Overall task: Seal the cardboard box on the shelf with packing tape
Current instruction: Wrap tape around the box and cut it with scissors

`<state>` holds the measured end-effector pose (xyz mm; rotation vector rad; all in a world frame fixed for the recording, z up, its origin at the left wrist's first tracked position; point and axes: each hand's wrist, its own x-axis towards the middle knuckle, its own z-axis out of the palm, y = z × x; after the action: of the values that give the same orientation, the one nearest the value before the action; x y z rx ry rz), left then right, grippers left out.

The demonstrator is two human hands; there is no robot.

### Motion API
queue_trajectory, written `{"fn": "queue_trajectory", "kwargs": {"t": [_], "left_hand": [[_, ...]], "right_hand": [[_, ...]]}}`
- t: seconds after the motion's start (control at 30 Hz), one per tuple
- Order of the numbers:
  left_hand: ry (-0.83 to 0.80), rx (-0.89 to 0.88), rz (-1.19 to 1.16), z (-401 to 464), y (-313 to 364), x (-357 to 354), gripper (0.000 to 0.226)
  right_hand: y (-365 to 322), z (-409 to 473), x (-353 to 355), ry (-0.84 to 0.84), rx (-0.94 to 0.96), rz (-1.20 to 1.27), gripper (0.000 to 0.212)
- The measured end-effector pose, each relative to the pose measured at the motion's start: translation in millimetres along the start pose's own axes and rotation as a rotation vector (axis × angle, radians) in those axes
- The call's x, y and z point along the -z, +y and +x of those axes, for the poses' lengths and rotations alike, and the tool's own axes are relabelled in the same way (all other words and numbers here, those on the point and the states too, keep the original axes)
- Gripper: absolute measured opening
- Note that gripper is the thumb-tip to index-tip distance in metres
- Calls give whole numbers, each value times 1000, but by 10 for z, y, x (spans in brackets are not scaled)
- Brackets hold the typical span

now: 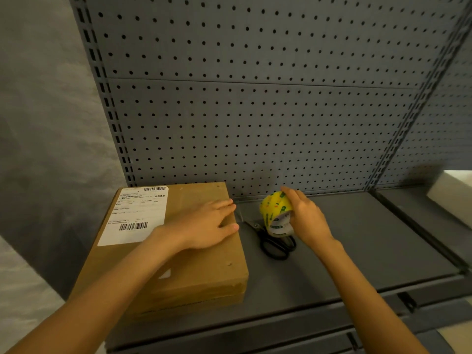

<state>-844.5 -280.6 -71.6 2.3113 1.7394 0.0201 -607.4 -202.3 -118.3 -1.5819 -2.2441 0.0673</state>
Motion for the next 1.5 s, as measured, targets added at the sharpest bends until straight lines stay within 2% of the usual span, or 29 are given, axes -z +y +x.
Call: {"fn": "queue_trajectory", "kwargs": {"t": [0.13, 0.27, 0.4, 0.53, 0.8, 0.93, 1.03, 1.07, 1.37, 1.5], "left_hand": [[145, -63, -77, 292, 14, 140, 43], [195, -109, -232, 656, 124, 154, 34], [180, -107, -422, 996, 195, 113, 30], [110, -135, -475, 1164, 209, -1, 37], [117, -147, -556, 1229, 146, -109, 32], [122, -161, -553, 1262, 103, -122, 35], [105, -167, -543, 1264, 89, -134, 37], [108, -167, -531, 1265, 84, -142, 38], [102, -180, -505, 1277, 60, -174, 36], [76, -201, -542, 1283, 68, -168, 34]], "right_hand": [[47, -3, -39, 20, -12, 95, 59], [56, -2, -82, 35, -15, 184, 59], [39, 2, -90, 35, -15, 228, 60], [67, 7, -79, 34, -23, 259, 59], [99, -93, -61, 13, -144, 414, 64], [26, -298, -61, 188, -264, 374, 56], [-133, -488, -74, 452, -273, 306, 32], [-192, -532, -84, 488, -259, 282, 25], [-504, -661, -351, 202, -310, 222, 26], [-519, -640, -340, 62, -327, 97, 28]]}}
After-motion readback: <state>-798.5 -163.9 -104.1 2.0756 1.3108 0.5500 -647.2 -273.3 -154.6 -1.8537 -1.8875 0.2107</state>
